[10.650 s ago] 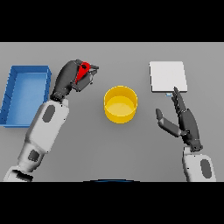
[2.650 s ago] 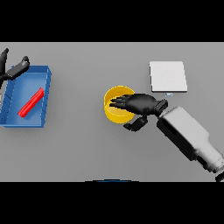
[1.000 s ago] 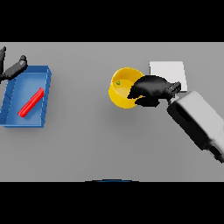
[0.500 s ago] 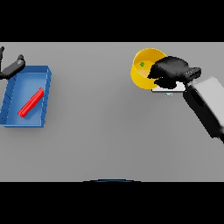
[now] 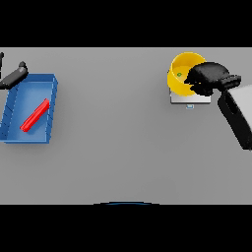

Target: Pick up the red beaker and tilt it to pour out 1 green nut into yellow bowl. Pick up the yellow bowl and place it on the metallic measuring scale.

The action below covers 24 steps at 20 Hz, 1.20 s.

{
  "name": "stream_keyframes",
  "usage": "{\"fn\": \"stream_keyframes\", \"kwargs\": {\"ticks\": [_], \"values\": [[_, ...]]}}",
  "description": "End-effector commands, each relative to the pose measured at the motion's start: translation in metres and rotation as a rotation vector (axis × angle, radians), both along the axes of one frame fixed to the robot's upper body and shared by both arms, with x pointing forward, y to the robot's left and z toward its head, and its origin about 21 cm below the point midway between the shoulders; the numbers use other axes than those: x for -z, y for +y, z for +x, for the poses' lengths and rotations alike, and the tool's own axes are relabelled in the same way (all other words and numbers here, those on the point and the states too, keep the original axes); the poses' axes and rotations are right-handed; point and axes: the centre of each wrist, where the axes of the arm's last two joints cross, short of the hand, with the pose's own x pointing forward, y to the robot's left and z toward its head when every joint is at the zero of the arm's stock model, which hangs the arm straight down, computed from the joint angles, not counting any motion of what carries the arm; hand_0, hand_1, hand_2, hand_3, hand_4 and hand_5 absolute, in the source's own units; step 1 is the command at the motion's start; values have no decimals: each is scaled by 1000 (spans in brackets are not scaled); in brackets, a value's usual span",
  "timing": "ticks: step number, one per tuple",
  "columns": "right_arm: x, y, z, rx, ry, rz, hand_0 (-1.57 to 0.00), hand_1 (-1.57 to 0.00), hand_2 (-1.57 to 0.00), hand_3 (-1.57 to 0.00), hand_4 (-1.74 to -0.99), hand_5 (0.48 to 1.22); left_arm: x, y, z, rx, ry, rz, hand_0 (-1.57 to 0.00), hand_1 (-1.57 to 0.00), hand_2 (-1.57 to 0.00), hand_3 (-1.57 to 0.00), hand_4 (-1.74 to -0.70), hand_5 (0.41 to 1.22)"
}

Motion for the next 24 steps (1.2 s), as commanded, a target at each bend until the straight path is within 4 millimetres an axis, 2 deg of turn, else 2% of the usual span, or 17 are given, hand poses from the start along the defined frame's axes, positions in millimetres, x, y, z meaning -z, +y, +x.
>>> {"fn": "stream_keyframes", "kwargs": {"ticks": [1, 4, 6, 9, 10, 12, 13, 14, 16, 18, 22, 24], "values": [[1, -4, 2, 0, -3, 8, -1526, -1408, -1483, -1507, -1729, 1221, 3, 0, -2, -4, 9, 9, 1, 1, 1, 1, -831, 771], [13, -9, 4, 41, 7, -10, -1500, -1344, -1429, -1538, -1730, 1221, 0, 1, 1, -15, 13, 5, 1, 1, 1, 1, -842, 775], [13, -14, 7, 46, 13, -12, -1452, -1278, -1377, -1550, -1730, 1221, 4, 1, -1, -16, 25, 8, 1, 1, 1, 1, -848, 783], [15, -17, 8, 50, 9, -23, -1392, -1205, -1322, -1560, -1730, 1221, -4, 3, 2, -29, 21, 22, 1, 1, 1, 1, -839, 786], [18, -19, 9, 54, 12, -17, -1397, -1205, -1316, -1562, -1730, 1221, -1, 1, 4, -25, 22, 13, 1, 1, 1, 1, -838, 776], [20, -18, 9, 55, 25, -1, -1417, -1230, -1402, -1536, -1728, 1221, 0, 2, 6, -20, 21, 15, 1, 1, 1, 1, -840, 771], [18, -18, 10, 60, 33, 6, -1404, -1181, -1293, -1543, -1670, 1221, -1, 2, 6, -14, 19, 9, 1, 1, 1, 1, -841, 772], [19, -16, 11, 72, 40, 5, -1410, -1150, -1182, -1387, -1644, 1221, 1, 0, 4, -11, 20, 4, 1, 1, 1, 1, -843, 773], [17, -17, 12, 97, 64, 9, -1194, -911, -905, -1101, -1600, 1090, 1, 3, 4, -14, 17, 1, 1, 1, 1, 1, -845, 773], [18, -22, 12, 109, 86, 17, -947, -687, -672, -879, -1564, 991, -1, 6, 4, -21, 16, -1, 1, 1, 1, 1, -849, 767], [16, -22, 13, 122, 107, 21, -465, -349, -395, -608, -1514, 881, -1, 3, 6, -11, 9, 5, 1, 1, 1, 1, -852, 766], [20, -20, 13, 122, 121, 9, -297, -223, -297, -509, -1487, 848, -2, 4, 5, -15, 16, 13, 1, 1, 1, 1, -853, 772]]}}
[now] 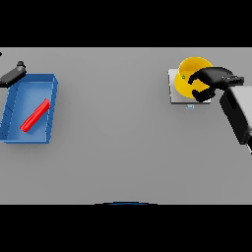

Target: Pick up the red beaker and tilt it to pour out 1 green nut into yellow bowl. Pick up the yellow bowl and place it on the metallic measuring scale.

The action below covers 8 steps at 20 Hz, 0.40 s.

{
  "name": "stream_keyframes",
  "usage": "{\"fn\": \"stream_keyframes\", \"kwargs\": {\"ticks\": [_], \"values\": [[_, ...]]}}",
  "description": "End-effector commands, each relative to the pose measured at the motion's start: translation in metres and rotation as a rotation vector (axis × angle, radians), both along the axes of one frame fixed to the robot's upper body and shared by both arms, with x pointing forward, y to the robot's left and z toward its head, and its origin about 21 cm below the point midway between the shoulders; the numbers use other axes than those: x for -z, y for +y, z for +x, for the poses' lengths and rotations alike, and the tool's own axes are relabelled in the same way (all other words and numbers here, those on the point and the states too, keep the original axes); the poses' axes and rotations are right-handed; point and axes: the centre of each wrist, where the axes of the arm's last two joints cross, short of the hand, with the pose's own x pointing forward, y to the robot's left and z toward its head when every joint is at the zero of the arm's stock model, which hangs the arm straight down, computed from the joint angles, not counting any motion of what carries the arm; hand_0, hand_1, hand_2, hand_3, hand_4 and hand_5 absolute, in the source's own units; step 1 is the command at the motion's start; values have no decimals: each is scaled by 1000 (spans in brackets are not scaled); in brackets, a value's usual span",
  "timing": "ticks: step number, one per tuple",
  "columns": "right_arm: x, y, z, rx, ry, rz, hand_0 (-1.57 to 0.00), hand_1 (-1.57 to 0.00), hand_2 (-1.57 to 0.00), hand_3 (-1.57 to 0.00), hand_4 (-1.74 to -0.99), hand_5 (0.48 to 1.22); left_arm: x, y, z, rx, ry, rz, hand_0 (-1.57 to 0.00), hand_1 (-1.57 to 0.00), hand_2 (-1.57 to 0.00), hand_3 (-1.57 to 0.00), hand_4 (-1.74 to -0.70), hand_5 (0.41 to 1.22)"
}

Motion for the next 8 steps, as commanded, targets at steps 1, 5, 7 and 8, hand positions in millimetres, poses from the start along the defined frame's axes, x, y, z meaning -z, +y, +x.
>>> {"fn": "stream_keyframes", "kwargs": {"ticks": [1, 5, 7, 8], "values": [[-1, -1, 1, 5, -3, -12, -237, -178, -256, -465, -1471, 836, 1, -3, -2, 9, 0, -8, 1, 1, 1, 1, -853, 771], [0, -7, 0, -14, 0, -33, -97, -72, -116, -325, -1432, 807, 0, -5, -5, 2, -10, 0, 1, 1, 1, 1, -853, 772], [-4, -4, 1, -29, 3, -36, -62, -46, -74, -277, -1418, 801, -1, -6, -5, 4, -10, 1, 1, 1, 1, 1, -851, 770], [-3, -5, 0, -27, 3, -34, -49, -37, -59, -263, -1414, 796, 0, -4, -4, -2, -5, 2, 1, 1, 1, 1, -851, 768]]}}
